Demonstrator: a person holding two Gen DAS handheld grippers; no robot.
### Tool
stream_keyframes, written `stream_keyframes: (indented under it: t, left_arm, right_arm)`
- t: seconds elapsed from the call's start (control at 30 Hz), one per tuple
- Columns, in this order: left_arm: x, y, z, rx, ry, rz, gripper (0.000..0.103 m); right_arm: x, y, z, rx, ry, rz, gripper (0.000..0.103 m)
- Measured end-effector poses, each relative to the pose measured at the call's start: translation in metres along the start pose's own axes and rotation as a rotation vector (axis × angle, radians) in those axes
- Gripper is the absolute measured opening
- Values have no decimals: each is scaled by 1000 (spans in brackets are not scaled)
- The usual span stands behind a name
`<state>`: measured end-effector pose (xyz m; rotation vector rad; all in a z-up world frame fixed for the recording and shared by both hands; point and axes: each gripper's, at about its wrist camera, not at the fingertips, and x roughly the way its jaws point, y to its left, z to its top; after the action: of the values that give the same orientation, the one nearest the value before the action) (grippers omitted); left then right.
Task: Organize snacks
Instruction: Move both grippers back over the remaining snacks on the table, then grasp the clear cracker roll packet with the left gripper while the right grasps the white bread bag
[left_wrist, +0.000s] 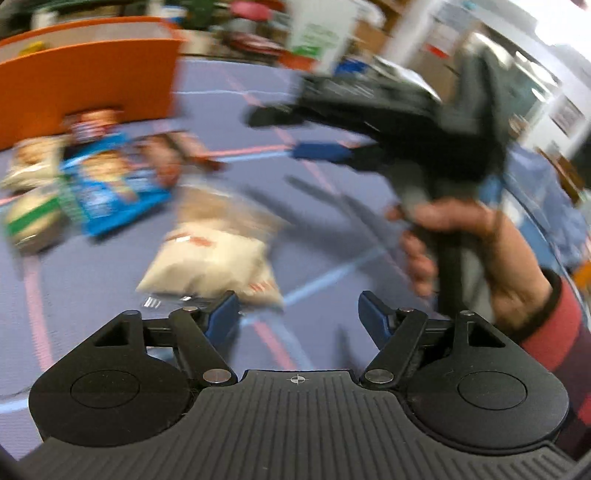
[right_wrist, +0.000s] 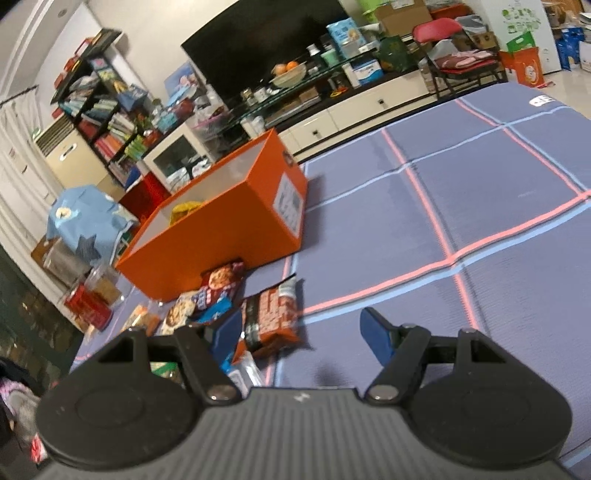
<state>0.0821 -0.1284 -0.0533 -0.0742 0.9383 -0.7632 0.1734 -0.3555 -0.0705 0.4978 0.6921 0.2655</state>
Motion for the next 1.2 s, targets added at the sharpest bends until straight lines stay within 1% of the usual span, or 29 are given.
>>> stream_keyframes:
  t: [0.1,0.17,0.2,0.23,0.33,0.4,0.47,0.53,0.6,0.63,0.67,0.73,0.77,0.8,0.83,0.87,0.93,0.97,1.03,1.1,1.2]
  left_arm:
    - [-1,-12,4,59,-8,32,45]
    - [-14,-4,4,51,-33,74,51]
    - [-24,5,3,37,-52,108,58]
    - [-37,18,3,20,-76,165,62]
    - [-78,70,-1,-51,-139,363,65]
    - [-110,117,-4,-137,-168,501,67]
    - [-138,162,-10,-220,-188,604,68]
    - [-158,200,-15,-262,-204,672,68]
    - [-166,230,-13,-258,-197,691,68]
    - [-164,244,-10,-257,-184,686,69]
    - [-161,255,-8,-255,-165,671,69]
    - [-146,277,-3,-247,-117,614,69]
    - [-137,284,-1,-238,-96,607,68]
    - [-128,288,2,-223,-77,619,62]
    - [-122,293,0,-208,-68,641,60]
    - [-119,292,0,-189,-86,660,57]
    - [-122,285,-1,-200,-106,630,9]
    - [-122,281,-2,-200,-95,629,3]
    - [-118,264,-6,-209,-69,622,2]
    - [-110,235,-13,-183,-56,603,2]
    - [-96,191,-26,-161,-63,553,2]
  right_arm:
    - [-10,-10,3,18,-37,-28,73]
    - [-17,-16,1,20,-54,-61,73]
    - [-20,-18,-1,17,-58,-70,73]
    - [-20,-19,-4,14,-52,-78,73]
    - [-14,-21,-11,17,-7,-94,73]
    - [-7,-19,-15,18,22,-99,73]
    - [2,-12,-17,-3,43,-104,73]
    - [10,-5,-18,-27,65,-109,73]
    - [15,1,-19,-53,64,-114,73]
    - [18,4,-19,-69,65,-120,73]
    - [20,6,-19,-81,63,-125,73]
    - [23,8,-19,-105,57,-136,74]
    - [25,9,-20,-118,54,-142,74]
    - [26,10,-20,-129,51,-147,74]
    - [27,11,-21,-141,47,-149,74]
    - [27,11,-21,-149,44,-149,74]
    - [27,10,-21,-159,38,-144,75]
    - [27,10,-21,-158,34,-139,75]
    - [26,6,-21,-139,21,-126,75]
    - [25,4,-20,-110,12,-112,76]
    - [23,1,-18,-92,28,-97,76]
